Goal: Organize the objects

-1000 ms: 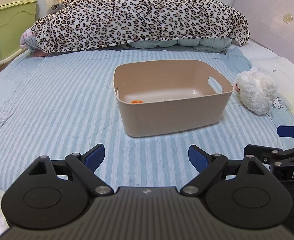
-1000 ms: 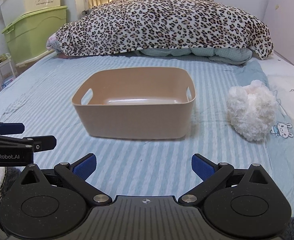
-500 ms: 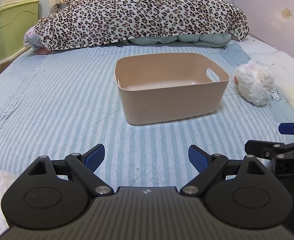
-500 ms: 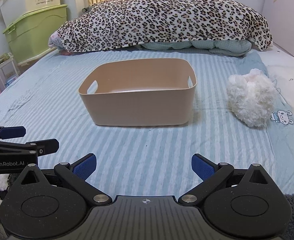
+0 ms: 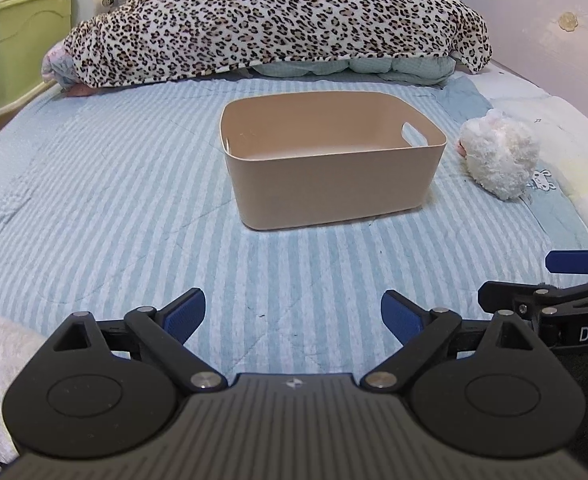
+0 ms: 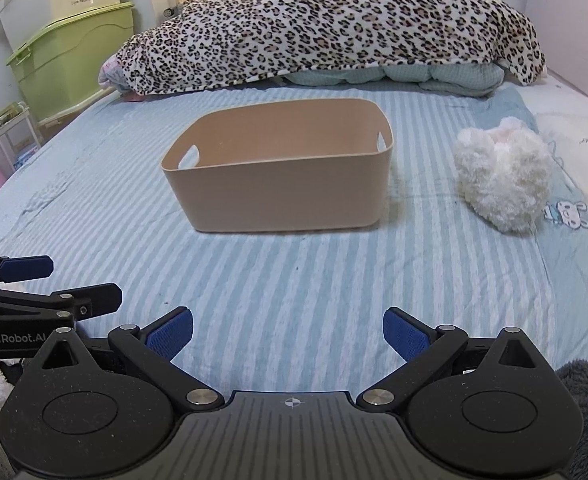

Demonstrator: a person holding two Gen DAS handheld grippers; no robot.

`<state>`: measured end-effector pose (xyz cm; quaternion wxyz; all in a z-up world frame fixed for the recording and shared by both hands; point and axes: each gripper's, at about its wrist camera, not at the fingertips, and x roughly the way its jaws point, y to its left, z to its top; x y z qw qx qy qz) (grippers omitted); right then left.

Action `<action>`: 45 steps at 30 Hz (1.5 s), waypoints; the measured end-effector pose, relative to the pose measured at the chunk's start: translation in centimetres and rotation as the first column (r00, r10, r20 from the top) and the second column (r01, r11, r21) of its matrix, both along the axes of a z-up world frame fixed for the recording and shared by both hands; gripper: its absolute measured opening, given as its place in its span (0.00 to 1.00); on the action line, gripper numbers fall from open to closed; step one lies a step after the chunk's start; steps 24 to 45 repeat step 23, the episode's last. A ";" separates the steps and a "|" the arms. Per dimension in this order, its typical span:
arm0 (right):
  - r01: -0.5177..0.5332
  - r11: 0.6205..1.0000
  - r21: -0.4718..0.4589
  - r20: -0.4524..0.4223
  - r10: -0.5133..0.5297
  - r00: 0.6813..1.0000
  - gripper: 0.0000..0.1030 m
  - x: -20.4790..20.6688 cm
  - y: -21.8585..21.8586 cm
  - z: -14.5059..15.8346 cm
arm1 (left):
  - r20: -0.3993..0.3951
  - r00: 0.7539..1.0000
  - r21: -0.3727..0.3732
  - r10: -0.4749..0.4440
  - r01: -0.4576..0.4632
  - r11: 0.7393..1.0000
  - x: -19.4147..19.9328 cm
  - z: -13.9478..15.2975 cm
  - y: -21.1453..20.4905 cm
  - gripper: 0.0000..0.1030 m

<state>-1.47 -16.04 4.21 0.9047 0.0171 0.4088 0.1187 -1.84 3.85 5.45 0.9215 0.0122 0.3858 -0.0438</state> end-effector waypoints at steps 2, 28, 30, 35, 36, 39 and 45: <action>0.004 1.000 0.001 -0.001 -0.004 1.000 1.00 0.0 -0.2 0.0 | -0.004 1.000 0.000 -0.004 0.004 1.000 0.0 -0.1 -0.1 0.92; 0.010 1.000 -0.005 -0.018 -0.010 1.000 1.00 0.5 -0.5 -0.5 | -0.029 1.000 0.000 -0.012 0.012 1.000 0.6 -1.1 -0.5 0.93; 0.010 1.000 -0.005 -0.018 -0.010 1.000 1.00 0.5 -0.5 -0.5 | -0.029 1.000 0.000 -0.012 0.012 1.000 0.6 -1.1 -0.5 0.93; 0.010 1.000 -0.005 -0.018 -0.010 1.000 1.00 0.5 -0.5 -0.5 | -0.029 1.000 0.000 -0.012 0.012 1.000 0.6 -1.1 -0.5 0.93; 0.010 1.000 -0.005 -0.018 -0.010 1.000 1.00 0.5 -0.5 -0.5 | -0.029 1.000 0.000 -0.012 0.012 1.000 0.6 -1.1 -0.5 0.93; 0.010 1.000 -0.005 -0.018 -0.010 1.000 1.00 0.5 -0.5 -0.5 | -0.029 1.000 0.000 -0.012 0.012 1.000 0.6 -1.1 -0.5 0.93; 0.010 1.000 -0.005 -0.018 -0.010 1.000 1.00 0.5 -0.5 -0.5 | -0.029 1.000 0.000 -0.012 0.012 1.000 0.6 -1.1 -0.5 0.93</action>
